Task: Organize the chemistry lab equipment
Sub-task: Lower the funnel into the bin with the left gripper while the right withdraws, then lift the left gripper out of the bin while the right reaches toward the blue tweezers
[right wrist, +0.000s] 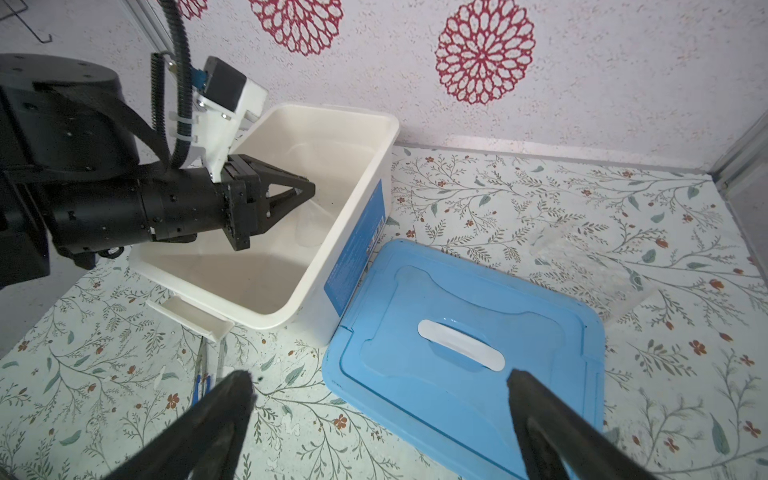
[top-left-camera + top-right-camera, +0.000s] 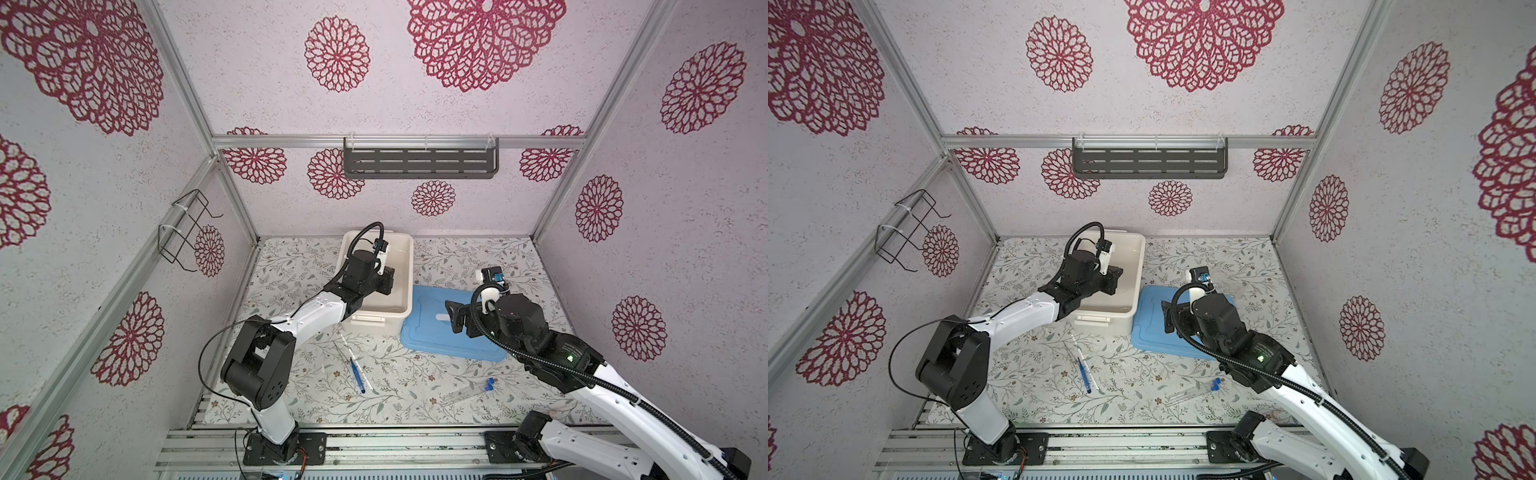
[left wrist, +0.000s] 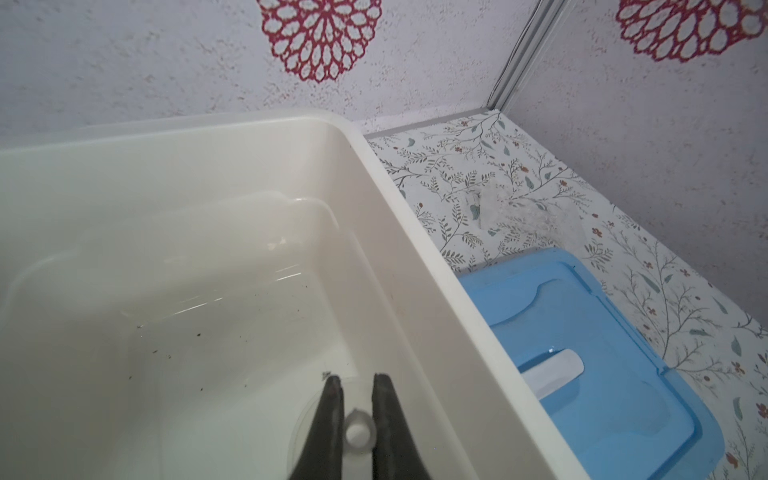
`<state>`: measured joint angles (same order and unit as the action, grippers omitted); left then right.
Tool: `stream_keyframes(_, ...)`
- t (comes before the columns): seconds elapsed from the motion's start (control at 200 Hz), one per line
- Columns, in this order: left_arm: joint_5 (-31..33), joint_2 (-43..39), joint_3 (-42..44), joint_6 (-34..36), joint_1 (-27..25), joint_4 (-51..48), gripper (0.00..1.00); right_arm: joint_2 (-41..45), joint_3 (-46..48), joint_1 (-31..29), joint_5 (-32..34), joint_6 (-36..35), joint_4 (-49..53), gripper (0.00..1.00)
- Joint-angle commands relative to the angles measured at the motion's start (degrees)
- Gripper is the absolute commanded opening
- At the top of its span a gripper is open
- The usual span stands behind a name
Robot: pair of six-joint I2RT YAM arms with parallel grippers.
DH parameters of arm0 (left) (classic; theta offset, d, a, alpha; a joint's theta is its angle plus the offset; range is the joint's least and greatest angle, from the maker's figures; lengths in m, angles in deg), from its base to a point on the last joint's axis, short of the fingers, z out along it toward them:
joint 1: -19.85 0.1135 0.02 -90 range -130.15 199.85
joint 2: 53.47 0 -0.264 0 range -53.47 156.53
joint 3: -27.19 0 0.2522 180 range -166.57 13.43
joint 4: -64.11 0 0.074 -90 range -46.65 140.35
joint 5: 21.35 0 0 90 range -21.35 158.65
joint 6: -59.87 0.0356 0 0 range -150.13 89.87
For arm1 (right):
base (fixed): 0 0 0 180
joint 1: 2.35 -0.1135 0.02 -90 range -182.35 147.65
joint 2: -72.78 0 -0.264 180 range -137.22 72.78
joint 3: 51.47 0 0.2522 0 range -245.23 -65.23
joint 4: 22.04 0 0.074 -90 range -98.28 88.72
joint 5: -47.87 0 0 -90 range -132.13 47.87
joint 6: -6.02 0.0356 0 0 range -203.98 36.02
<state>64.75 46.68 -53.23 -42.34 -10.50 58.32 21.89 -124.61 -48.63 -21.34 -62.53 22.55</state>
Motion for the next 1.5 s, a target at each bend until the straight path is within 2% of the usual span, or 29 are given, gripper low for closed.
stream_keyframes(0.0,0.1,2.4,1.5,-0.6,-0.1,8.9,0.01,0.0,-2.3,0.4,1.7,3.2,5.3,0.99)
stream_keyframes(0.21,1.8,5.1,2.7,0.7,0.1,11.3,0.02,0.2,-2.9,0.7,-0.4,4.8,8.4,0.99)
stream_keyframes(0.51,-0.9,9.7,0.5,1.0,0.5,11.5,0.04,-3.7,-4.7,1.0,-2.9,4.5,7.1,0.99)
stream_keyframes(0.691,-2.2,11.4,-0.4,-0.1,1.2,10.6,0.08,-6.0,-6.2,1.1,-4.1,3.4,7.4,0.99)
stream_keyframes(0.851,-2.3,11.7,-1.2,0.2,1.2,9.6,0.15,-6.5,-6.5,1.3,-4.3,3.1,7.1,0.99)
stream_keyframes(1.091,-3.3,11.8,-3.3,0.5,1.3,7.7,0.20,-6.6,-6.1,1.5,-4.4,3.2,6.5,0.99)
stream_keyframes(1.176,-3.4,11.8,-3.8,0.4,1.3,7.2,0.27,-6.5,-6.1,1.5,-4.4,3.3,6.5,0.99)
stream_keyframes(1.261,-3.4,11.8,-3.8,0.4,1.3,7.1,0.30,-6.1,-6.0,1.5,-4.4,3.3,6.5,0.99)
stream_keyframes(1.491,-3.6,7.2,-4.6,0.3,1.3,3.8,0.31,-6.3,-6.5,1.6,-4.3,1.4,6.7,0.99)
